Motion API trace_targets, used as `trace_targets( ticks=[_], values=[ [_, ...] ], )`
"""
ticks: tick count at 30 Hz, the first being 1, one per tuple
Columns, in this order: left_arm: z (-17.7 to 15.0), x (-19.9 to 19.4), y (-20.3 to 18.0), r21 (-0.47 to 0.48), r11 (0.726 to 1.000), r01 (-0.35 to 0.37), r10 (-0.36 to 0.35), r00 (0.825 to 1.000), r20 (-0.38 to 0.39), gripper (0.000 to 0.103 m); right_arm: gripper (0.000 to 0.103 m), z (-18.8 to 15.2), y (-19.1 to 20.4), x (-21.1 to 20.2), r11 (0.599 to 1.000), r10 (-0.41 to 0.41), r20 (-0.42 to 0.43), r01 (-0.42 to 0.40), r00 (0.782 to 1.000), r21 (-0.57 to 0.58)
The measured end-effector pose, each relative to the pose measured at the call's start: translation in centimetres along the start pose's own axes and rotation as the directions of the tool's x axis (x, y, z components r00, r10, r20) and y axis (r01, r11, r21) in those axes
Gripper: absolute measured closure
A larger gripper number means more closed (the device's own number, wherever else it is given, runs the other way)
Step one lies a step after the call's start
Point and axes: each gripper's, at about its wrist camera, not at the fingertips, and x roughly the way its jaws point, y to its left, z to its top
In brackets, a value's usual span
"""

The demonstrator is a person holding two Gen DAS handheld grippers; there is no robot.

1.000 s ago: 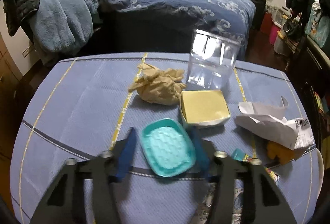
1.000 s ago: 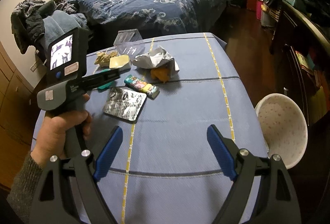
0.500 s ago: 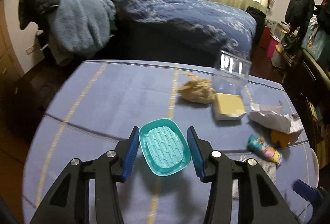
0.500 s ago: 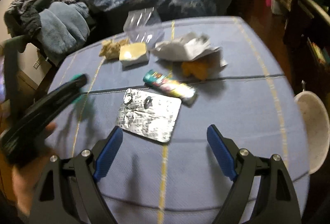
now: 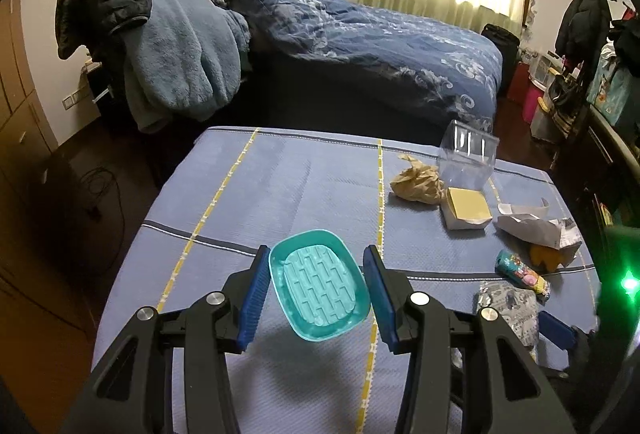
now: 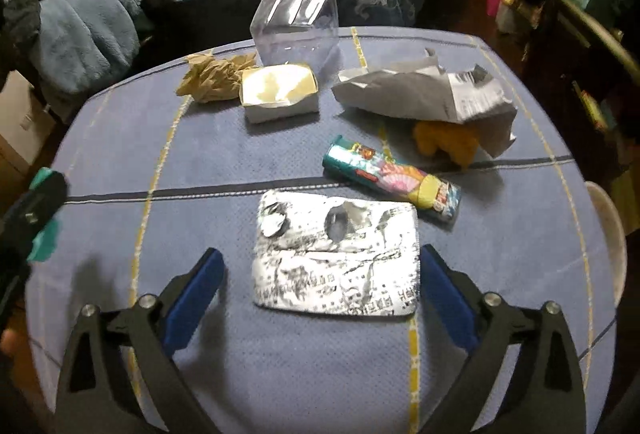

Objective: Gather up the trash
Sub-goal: 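Grasp the teal soap dish with the left tool while the right tool grasps the foil blister pack, then carry soap dish and blister pack over the wastebasket and open both tools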

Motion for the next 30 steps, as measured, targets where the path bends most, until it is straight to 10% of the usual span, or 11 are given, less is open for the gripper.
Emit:
trace_targets(
  ticks=[30],
  values=[
    [-2.4,-9.2,-8.9,0.144,0.985,0.095,-0.104,0.993,0.062,0.055,0.022,-7.0,-12.3,-10.9,0.988,0.110,0.070,-0.117,0.991,0.103]
  ],
)
